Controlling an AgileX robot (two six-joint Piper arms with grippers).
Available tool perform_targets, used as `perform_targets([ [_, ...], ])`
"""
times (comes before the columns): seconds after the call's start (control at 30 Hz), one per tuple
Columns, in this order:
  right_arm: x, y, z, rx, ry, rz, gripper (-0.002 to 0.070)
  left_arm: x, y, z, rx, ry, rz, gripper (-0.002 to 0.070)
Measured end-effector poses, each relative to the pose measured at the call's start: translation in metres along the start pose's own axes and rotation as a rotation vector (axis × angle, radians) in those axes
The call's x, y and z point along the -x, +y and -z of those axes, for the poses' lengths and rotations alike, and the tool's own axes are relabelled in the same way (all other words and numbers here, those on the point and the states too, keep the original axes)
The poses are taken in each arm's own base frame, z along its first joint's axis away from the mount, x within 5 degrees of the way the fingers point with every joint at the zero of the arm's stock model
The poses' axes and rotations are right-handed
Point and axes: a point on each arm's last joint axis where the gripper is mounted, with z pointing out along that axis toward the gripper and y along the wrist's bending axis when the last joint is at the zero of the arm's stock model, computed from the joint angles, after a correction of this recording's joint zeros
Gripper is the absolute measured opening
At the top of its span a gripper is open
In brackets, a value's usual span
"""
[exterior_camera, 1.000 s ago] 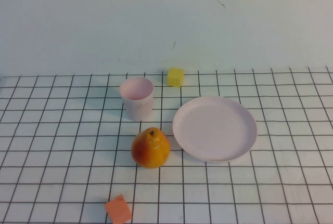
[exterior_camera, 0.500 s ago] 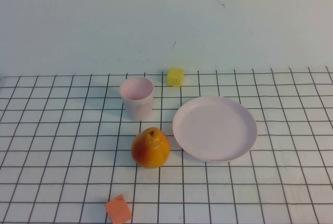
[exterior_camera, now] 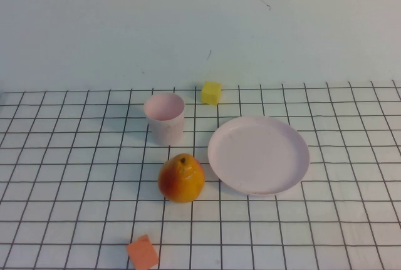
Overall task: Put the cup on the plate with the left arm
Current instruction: Pick up the cup from the table
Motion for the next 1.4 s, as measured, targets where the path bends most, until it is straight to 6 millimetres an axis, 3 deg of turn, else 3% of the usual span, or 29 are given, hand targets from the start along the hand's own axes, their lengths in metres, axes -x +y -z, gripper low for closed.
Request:
perform_targets([
  [0.3,0.0,0.0,0.0,0.0,0.0,0.0,-0.0002,0.044,-0.015,-0.068,-0.14,0.253,0.046,0.0005],
  [0.47,0.0,0.0,0.0,0.0,0.0,0.0,-0.0002,0.051,-0.02,-0.121,-0.221,0.34,0.042,0.0123],
  [0.67,0.0,0.0,0.0,0.0,0.0,0.0,-0.0002,0.037,-0.023,-0.185,-0.314,0.453,0.037,0.0361],
  [0.77,0.0,0.0,0.0,0.0,0.0,0.0,-0.0002,0.029,-0.027,-0.215,-0.346,0.491,0.036,0.0418],
  [1.13,0.0,0.0,0.0,0.0,0.0,0.0,-0.0002,-0.014,-0.08,-0.309,-0.41,0.651,-0.135,0.0428],
  [1.4,0.0,0.0,0.0,0.0,0.0,0.0,-0.0002,-0.052,-0.082,-0.366,-0.303,0.76,-0.109,0.0427],
])
